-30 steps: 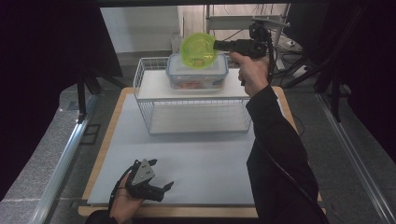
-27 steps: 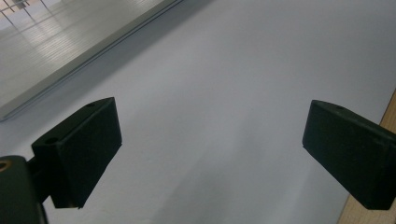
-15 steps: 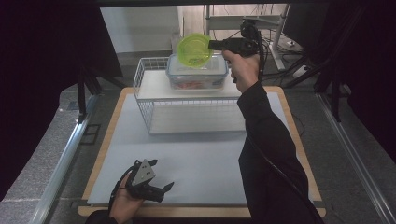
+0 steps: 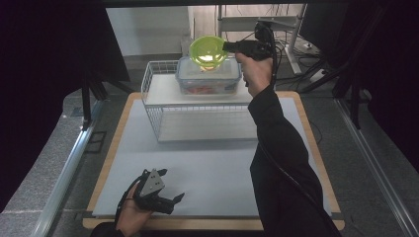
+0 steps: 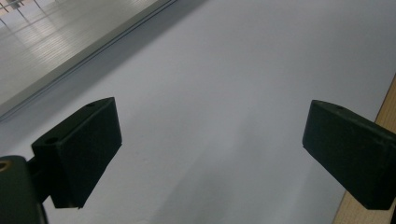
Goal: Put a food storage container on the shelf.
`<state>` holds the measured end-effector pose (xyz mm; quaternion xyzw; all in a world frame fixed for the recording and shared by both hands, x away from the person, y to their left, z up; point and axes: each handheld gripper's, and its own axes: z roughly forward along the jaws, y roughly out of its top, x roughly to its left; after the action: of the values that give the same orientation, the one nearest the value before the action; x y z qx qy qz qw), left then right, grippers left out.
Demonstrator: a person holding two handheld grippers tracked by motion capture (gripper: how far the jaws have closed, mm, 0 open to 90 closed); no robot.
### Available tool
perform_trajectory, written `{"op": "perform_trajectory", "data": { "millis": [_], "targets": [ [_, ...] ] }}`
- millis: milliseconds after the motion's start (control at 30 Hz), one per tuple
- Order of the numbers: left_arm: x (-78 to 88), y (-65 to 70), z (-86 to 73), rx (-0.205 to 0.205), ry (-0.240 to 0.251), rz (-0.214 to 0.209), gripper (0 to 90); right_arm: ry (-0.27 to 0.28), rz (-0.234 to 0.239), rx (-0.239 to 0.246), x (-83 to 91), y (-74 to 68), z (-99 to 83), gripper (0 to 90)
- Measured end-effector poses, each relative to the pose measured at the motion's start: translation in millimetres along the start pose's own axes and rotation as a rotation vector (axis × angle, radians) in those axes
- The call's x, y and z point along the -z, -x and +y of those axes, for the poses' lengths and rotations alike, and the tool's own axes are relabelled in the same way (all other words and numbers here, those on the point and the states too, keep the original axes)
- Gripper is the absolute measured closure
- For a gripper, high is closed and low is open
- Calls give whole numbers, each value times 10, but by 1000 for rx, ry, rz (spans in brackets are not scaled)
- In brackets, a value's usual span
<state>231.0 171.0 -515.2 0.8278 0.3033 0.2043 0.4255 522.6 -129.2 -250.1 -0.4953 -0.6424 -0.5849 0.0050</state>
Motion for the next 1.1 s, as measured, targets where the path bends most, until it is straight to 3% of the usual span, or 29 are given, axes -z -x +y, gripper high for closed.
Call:
{"op": "perform_trajectory", "data": {
  "millis": [367, 700, 833, 1100],
  "targets": [
    [-2, 6, 1, -4, -1, -5, 44, 23, -37, -1, -63, -20, 1, 733],
    [-3, 12, 2, -13, -7, -7, 44, 29, -71, 26, -86, -19, -14, 707],
    [-3, 13, 3, -13, -7, -5, 44, 33, -72, 37, -73, -21, -17, 656],
    [-3, 16, 6, -8, -6, -4, 44, 35, -77, 121, 4, -36, -27, 473]
  ]
}}
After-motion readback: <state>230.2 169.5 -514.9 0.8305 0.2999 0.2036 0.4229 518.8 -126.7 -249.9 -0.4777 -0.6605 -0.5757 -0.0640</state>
